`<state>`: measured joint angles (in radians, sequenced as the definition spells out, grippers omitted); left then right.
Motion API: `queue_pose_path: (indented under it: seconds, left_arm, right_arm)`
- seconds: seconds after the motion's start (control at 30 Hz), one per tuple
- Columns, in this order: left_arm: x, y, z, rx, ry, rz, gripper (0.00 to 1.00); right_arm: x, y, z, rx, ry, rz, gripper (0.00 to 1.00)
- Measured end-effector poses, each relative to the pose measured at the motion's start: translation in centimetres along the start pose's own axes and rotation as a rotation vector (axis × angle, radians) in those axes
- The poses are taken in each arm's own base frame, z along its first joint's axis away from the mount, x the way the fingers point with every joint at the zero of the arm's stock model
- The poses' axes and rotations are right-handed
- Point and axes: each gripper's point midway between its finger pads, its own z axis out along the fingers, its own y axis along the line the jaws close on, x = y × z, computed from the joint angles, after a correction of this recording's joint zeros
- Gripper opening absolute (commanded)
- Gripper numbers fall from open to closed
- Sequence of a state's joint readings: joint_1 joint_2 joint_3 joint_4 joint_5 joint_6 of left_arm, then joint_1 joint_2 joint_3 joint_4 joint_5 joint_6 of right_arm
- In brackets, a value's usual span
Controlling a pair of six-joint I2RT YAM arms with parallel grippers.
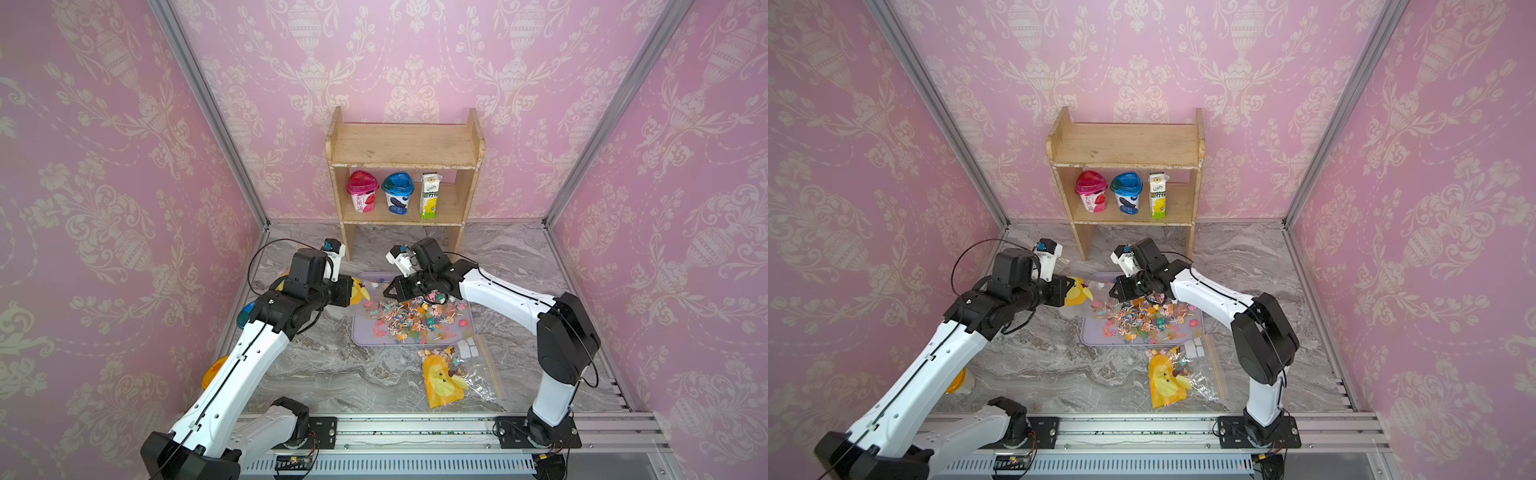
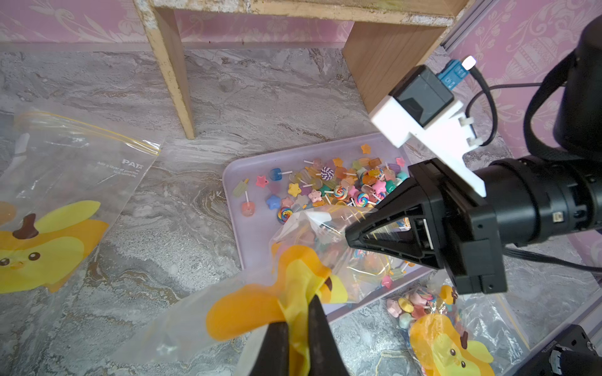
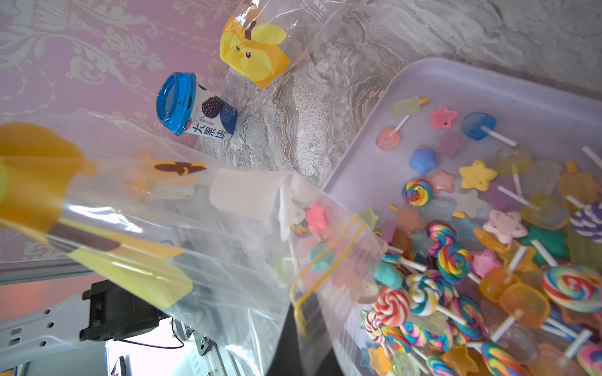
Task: Pour candies out of the ziploc bag
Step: 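Pour the candies out of the ziploc bag onto the tray.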
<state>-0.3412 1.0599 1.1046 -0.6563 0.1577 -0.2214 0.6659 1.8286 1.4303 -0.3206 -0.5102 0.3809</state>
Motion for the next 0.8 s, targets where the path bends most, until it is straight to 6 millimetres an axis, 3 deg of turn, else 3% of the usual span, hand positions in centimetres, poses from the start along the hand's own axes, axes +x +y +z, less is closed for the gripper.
queue_pose_path:
  seconds: [0.8]
  left_arm:
    - [-0.25, 0.54, -0.04, -0.019, -0.009, -0.007, 0.00]
  right_arm:
    - [-0.30, 0.34, 0.52, 0.006, 0.013, -0.017, 0.00]
